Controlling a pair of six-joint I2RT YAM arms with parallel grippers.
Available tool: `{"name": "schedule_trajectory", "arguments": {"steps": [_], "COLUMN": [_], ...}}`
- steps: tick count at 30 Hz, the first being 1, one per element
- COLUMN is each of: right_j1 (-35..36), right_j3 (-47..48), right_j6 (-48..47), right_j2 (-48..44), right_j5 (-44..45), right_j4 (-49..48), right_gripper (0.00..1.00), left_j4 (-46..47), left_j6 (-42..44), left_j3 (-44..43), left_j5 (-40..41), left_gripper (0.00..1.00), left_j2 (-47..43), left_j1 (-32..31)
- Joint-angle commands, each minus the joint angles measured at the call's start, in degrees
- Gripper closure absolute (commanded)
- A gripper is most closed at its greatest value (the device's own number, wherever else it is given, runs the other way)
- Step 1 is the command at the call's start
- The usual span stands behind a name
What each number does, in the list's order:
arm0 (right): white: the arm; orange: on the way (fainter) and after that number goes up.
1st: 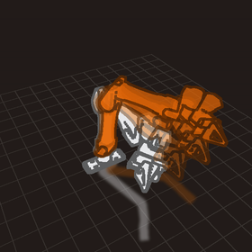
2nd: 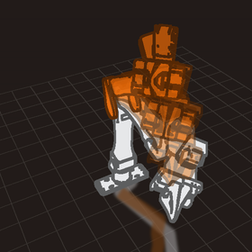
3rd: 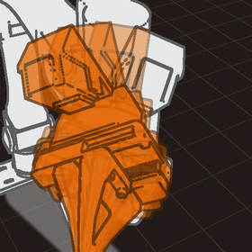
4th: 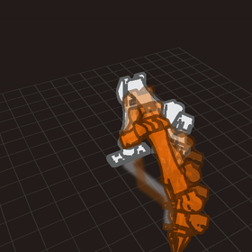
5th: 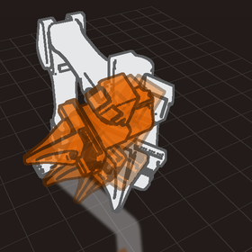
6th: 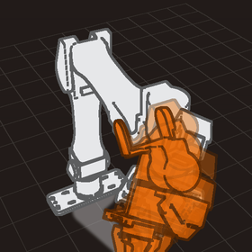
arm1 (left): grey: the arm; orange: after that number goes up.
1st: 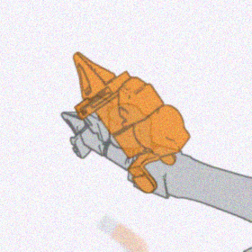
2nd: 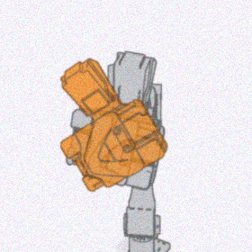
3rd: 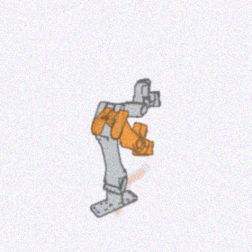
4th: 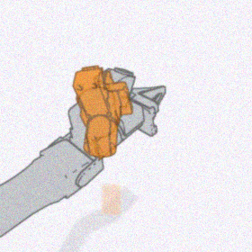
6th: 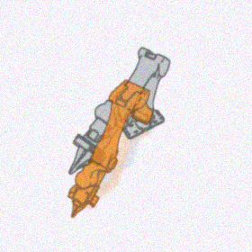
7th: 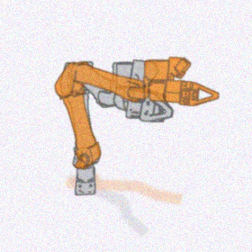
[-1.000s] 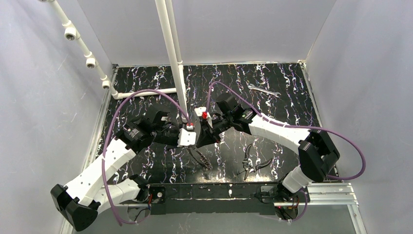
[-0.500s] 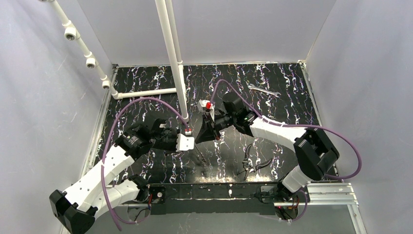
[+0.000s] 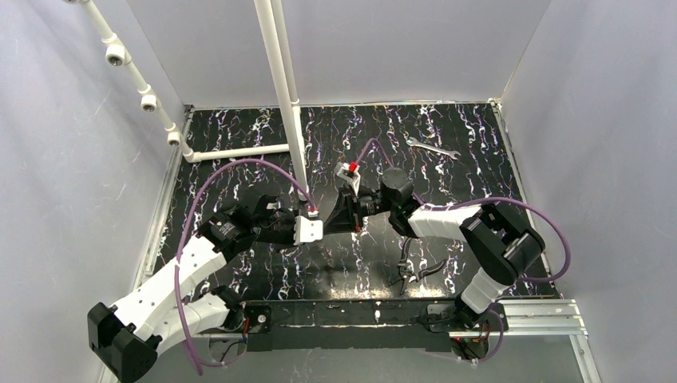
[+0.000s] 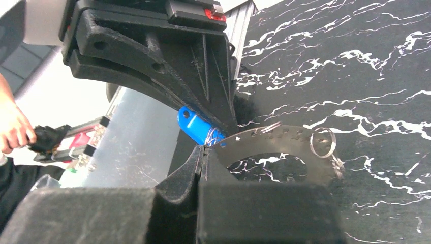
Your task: Remove the keys from the keyring
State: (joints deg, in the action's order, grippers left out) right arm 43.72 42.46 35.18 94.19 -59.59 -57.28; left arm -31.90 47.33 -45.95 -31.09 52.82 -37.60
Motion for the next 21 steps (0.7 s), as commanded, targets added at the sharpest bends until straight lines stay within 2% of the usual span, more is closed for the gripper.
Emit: {"name": "schedule_trajectory", "arguments": {"steps": [1,5,9,12,17,21], "right_j1": [-0.05,-0.32,-1.52,-2.0,-2.06,-2.24], "right_j3": [-1.52,-2.73,-4.27,-4.5,-4.8,-3.54], "right_j6": [9.15,8.53,4.47,1.15,-2.01,-8.45], "right_j2": [2.94,3.62,1.66,0.06,-1.29,-3.7], "right_j5": [1.14,0.54,1.41,1.54,0.63,-0.36], "right_j4": [-17.32,-17.73,-12.73,-8.52,-4.83,3.43], "right_gripper": [0.99,0.99,0.99,0.86,0.72,0.64], "left_j4": [1.13,0.77,0.22,0.05,-0.6,-0.99], "left_j6": [-0.64,-0.2,0.55,1.03,1.83,2.39], "left_j3": [1.87,1.76,1.41,1.48,1.26,0.36], "left_j5": [0.28,0.62,1.02,1.27,1.38,1.38], "left_gripper": [1.0,1.0,1.0,1.0,1.0,1.0], "left_j2": [-0.78,-1.1,-1.63,-1.75,-2.11,-2.62], "left_j1": [-0.03,0.01,0.0,0.01,0.0,0.01]}}
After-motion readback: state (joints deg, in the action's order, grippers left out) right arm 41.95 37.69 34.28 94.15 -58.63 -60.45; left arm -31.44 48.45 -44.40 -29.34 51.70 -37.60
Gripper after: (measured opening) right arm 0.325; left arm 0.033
